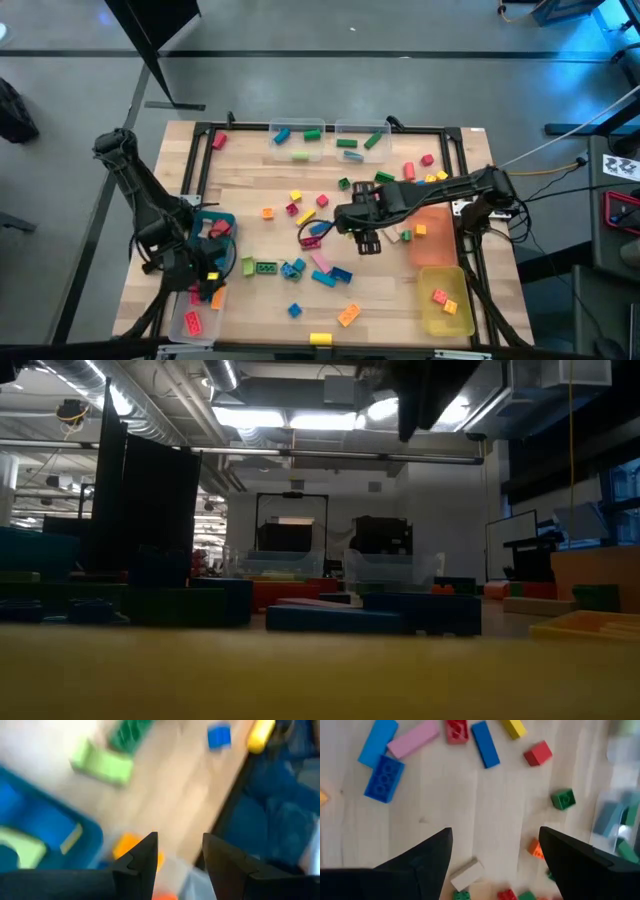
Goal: Sort blocks by size
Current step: Put the green game piece into the bottom left transparent bin
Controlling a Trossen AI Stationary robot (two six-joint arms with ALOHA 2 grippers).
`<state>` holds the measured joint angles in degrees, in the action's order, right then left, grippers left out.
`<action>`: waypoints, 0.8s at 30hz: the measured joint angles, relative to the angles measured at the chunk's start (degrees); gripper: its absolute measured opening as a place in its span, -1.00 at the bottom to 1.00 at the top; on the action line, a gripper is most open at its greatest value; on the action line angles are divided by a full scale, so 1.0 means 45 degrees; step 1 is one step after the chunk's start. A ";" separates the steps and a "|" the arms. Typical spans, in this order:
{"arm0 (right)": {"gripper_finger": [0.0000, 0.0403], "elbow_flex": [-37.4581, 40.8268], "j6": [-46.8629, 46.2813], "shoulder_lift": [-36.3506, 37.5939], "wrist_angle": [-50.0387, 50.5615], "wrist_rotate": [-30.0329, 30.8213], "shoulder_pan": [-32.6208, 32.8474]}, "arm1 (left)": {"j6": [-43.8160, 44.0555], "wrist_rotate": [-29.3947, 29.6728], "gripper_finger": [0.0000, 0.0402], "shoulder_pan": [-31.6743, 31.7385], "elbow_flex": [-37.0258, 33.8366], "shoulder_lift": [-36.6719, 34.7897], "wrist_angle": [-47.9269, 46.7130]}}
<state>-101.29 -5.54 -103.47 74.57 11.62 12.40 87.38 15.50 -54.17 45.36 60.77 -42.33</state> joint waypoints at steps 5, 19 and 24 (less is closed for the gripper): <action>0.47 0.2548 -0.0755 0.1611 -0.1415 0.0113 0.0166 | -0.1033 0.1827 -0.30 0.1546 0.0000 0.0005 0.0329; 0.47 0.8919 -0.4479 0.6892 -0.5552 0.2598 0.2380 | -1.1500 0.2344 -0.30 0.3883 0.0005 0.2125 0.4767; 0.47 1.0319 -0.5548 0.7424 -0.6194 0.3245 0.2931 | -1.1575 0.2056 -0.30 0.4389 0.0000 0.3171 0.4505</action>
<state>-54.85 -30.51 -70.06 46.70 26.22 25.59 35.29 24.75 -34.42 45.36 75.04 -22.06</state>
